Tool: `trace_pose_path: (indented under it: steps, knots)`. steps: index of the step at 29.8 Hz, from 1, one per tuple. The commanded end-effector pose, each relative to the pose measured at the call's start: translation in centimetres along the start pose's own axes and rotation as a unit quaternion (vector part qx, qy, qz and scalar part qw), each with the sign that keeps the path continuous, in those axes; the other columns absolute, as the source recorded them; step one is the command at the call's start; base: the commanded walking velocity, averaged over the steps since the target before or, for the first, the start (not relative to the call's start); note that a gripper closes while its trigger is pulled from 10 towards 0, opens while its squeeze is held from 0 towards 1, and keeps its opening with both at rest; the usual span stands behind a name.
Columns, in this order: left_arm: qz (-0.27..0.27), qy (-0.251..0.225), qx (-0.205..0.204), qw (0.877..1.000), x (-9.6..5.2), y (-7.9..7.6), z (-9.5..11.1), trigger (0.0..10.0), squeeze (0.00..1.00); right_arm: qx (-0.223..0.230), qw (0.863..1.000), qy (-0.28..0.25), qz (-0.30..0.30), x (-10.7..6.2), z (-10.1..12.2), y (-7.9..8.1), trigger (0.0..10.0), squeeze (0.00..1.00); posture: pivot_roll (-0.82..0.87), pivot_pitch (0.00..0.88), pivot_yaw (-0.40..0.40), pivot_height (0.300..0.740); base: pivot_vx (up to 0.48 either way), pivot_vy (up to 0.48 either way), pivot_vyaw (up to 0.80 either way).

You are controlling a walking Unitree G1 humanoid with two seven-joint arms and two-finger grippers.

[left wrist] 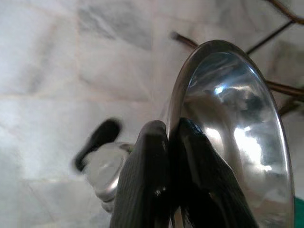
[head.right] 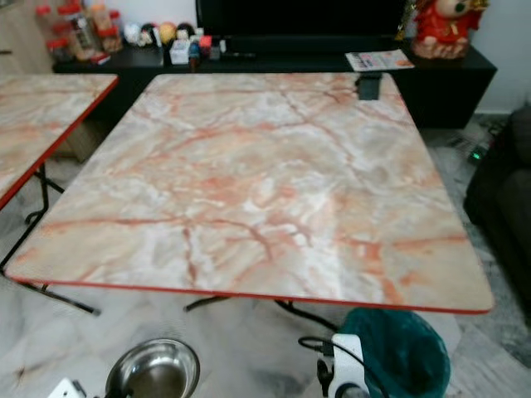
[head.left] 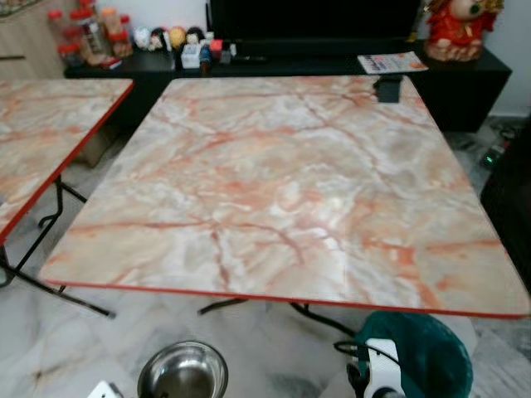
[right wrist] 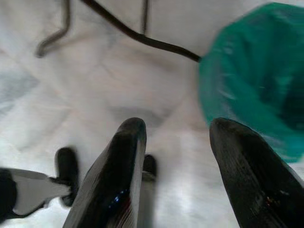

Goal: Setting the table

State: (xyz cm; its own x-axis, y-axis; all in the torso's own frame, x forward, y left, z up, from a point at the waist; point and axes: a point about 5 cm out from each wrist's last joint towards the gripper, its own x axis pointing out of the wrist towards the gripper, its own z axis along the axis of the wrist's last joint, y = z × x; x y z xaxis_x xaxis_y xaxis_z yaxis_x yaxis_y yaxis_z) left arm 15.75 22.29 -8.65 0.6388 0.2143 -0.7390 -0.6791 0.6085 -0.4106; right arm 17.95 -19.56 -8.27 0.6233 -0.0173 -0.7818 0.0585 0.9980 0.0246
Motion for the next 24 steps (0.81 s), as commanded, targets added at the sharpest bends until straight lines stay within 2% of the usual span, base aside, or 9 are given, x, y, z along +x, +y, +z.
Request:
trace_pose_path:
  steps: [1, 10, 14, 17, 20, 21, 24]
  knots:
    - [0.013, 0.011, 0.008, 1.0, -0.3, 0.9, -0.4, 10.0, 0.0, 0.004, 1.0, -0.003, 0.005, 0.1, 0.1, 0.4, 10.0, 0.0, 0.03, 0.067, 0.021, 0.74, 0.0, 0.0, 0.0]
    - [0.016, 0.011, 0.014, 1.0, -0.3, 1.1, -0.3, 10.0, 0.0, 0.006, 1.0, 0.001, 0.004, 0.0, -0.2, 0.4, 10.0, 0.0, 0.03, 0.062, 0.027, 0.74, 0.0, 0.0, 0.0]
    - [0.045, -0.02, 0.02, 0.999, -0.5, 2.1, 0.5, 10.0, 0.0, 0.007, 1.0, 0.003, 0.004, 0.0, -0.4, 0.5, 10.0, 0.0, 0.02, 0.049, 0.037, 0.74, 0.0, 0.0, 0.0]
    - [0.08, -0.087, -0.036, 0.992, -0.9, 3.5, 2.1, 10.0, 0.0, 0.005, 1.0, 0.006, 0.004, -0.1, -0.6, 0.4, 10.0, 0.0, 0.03, 0.026, 0.029, 0.74, 0.0, 0.0, 0.0]
    - [0.092, -0.109, -0.055, 0.988, -1.1, 4.1, 2.7, 10.0, 0.0, 0.001, 1.0, 0.007, 0.005, -0.1, -0.7, 0.3, 10.0, 0.0, 0.04, 0.018, 0.023, 0.74, 0.0, 0.0, 0.0]
    - [0.098, -0.133, -0.075, 0.983, -1.4, 4.6, 3.4, 10.0, 0.0, -0.003, 1.0, 0.008, 0.005, -0.1, -0.6, 0.2, 10.0, 0.0, 0.05, 0.011, 0.014, 0.74, 0.0, 0.0, 0.0]
    - [0.109, -0.181, -0.101, 0.972, -1.7, 5.3, 5.2, 10.0, 0.0, -0.009, 1.0, 0.008, 0.006, -0.1, -0.5, 0.1, 10.0, 0.0, 0.07, 0.004, 0.002, 0.74, 0.0, 0.0, 0.0]
